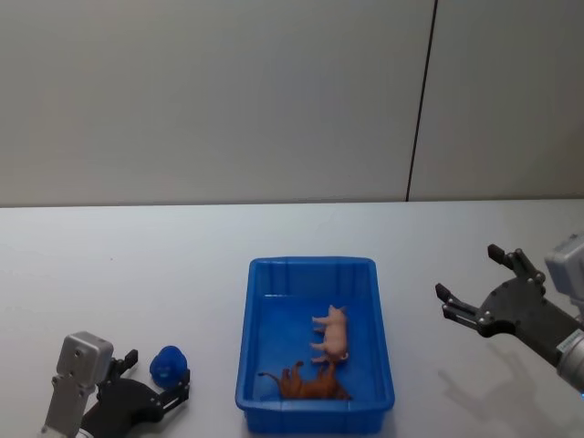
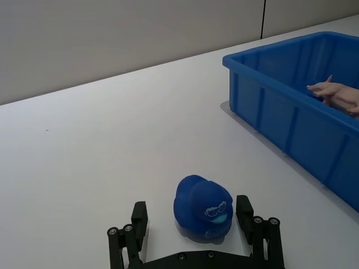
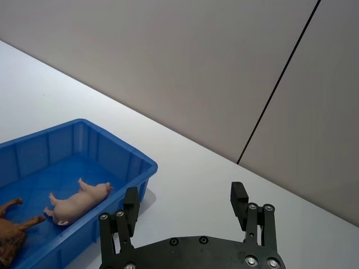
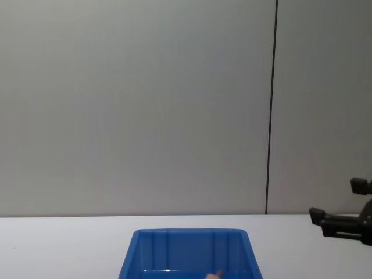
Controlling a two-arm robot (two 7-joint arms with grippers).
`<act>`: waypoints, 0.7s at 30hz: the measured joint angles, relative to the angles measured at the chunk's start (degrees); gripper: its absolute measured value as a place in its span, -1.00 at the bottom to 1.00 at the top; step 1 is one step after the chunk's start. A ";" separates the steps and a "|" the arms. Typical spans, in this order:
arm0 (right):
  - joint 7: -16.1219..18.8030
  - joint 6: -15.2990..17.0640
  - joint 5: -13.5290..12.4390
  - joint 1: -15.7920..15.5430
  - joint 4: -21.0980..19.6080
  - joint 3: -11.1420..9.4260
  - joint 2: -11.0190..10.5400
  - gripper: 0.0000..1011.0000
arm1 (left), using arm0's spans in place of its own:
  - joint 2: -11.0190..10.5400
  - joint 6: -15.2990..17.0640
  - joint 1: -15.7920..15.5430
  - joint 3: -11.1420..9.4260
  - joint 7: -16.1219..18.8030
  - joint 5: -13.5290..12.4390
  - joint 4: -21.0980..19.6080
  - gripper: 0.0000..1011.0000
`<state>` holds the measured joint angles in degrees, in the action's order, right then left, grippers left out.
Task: Pick up the two dolls from the table and place them into the box.
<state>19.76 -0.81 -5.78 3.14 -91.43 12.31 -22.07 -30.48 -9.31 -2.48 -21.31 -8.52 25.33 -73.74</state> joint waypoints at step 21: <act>0.00 0.00 0.00 0.00 0.00 0.00 0.00 0.98 | 2.05 -0.49 -5.41 1.20 -6.45 -2.97 6.82 0.20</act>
<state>19.76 -0.81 -5.78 3.14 -91.43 12.31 -22.07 -28.43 -9.80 -7.89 -20.10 -14.96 22.36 -66.91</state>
